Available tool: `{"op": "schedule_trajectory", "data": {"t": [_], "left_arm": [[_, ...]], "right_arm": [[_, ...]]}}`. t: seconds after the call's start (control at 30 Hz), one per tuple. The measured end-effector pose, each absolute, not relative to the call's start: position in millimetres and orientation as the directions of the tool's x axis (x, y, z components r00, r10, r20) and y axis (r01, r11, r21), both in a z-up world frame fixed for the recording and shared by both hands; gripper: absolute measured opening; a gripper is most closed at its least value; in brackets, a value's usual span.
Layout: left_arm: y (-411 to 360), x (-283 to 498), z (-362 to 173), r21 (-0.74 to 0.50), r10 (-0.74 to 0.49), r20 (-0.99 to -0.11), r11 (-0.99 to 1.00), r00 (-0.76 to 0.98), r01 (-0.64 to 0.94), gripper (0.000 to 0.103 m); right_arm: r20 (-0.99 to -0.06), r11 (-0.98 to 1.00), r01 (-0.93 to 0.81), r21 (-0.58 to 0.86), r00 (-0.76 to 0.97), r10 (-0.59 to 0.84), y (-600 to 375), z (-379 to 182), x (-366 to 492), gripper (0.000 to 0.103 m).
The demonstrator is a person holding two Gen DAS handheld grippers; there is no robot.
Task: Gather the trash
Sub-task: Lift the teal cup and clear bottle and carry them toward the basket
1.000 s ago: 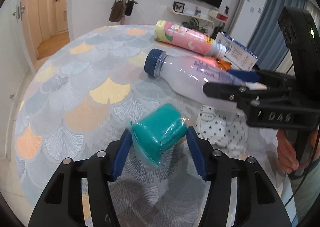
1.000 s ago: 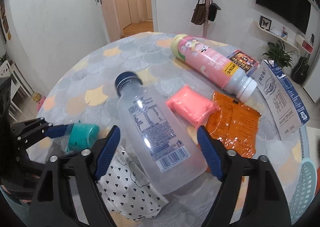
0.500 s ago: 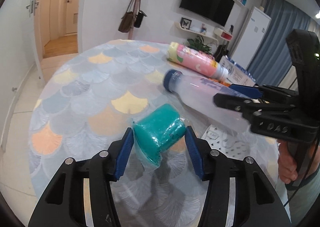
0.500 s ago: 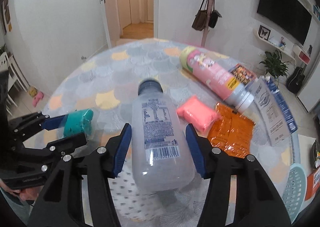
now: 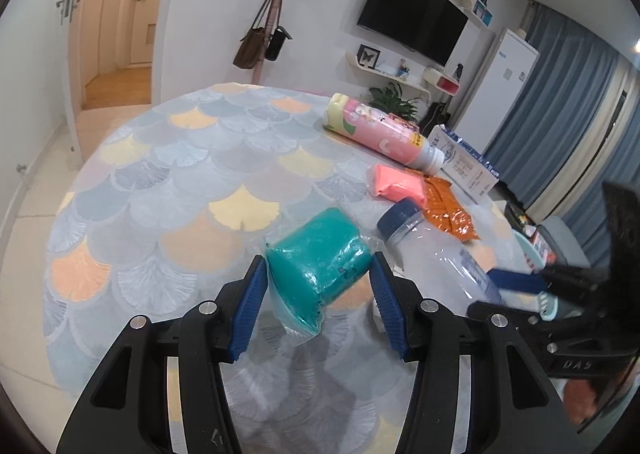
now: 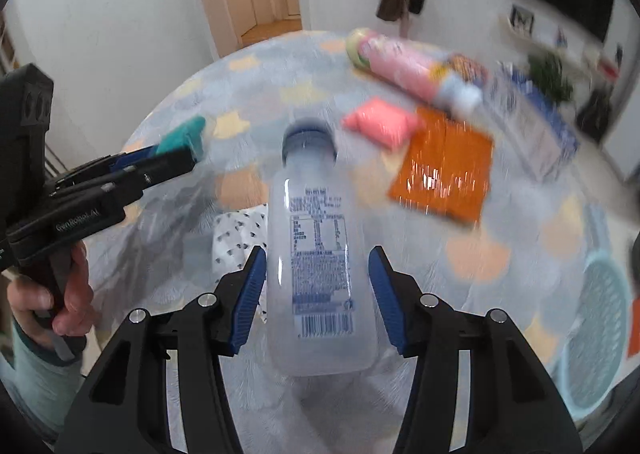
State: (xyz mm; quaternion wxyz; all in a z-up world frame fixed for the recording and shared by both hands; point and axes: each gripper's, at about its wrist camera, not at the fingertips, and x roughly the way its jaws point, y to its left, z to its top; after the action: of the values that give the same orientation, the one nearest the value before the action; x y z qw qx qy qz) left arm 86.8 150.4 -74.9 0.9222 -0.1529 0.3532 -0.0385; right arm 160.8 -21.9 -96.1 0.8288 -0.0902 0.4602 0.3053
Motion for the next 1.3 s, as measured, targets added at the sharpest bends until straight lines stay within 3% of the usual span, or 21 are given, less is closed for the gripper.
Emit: {"op": "schedule_trajectory", "data": {"t": [0.13,0.27,0.4,0.5,0.93,1.3], "left_arm": [[147,86,-72,-0.294,-0.169,-0.639,0.955,0.75,-0.036,0.051],[147,84,-69,-0.294,-0.168,-0.634,0.955,0.755,-0.034,0.051],[147,84,-68,-0.288,-0.163,-0.641,0.957,0.75,-0.037,0.051],[143,85,-65,-0.274,-0.157,-0.642,0.961,0.751,-0.033,0.051],[92,100,-13,-0.201,-0.176,-0.589,0.977,0.788,0.068,0.051],[-9,138,35,-0.152,-0.301,-0.545,0.953,0.783,0.261,0.051]], "right_arm": [[-0.814,0.803,-0.579,0.145,0.392,0.429,-24,-96,164,0.052],[-0.833,0.811,-0.569,0.137,0.376,0.405,-12,-105,171,0.061],[-0.841,0.821,-0.544,0.172,0.353,0.41,-6,-115,182,0.061],[-0.835,0.821,-0.532,0.207,0.342,0.431,-10,-115,186,0.054],[-0.706,0.818,-0.518,0.251,0.48,0.521,-66,-57,173,0.053],[-0.59,0.923,-0.306,0.233,0.71,0.384,-190,-9,164,0.053]]}}
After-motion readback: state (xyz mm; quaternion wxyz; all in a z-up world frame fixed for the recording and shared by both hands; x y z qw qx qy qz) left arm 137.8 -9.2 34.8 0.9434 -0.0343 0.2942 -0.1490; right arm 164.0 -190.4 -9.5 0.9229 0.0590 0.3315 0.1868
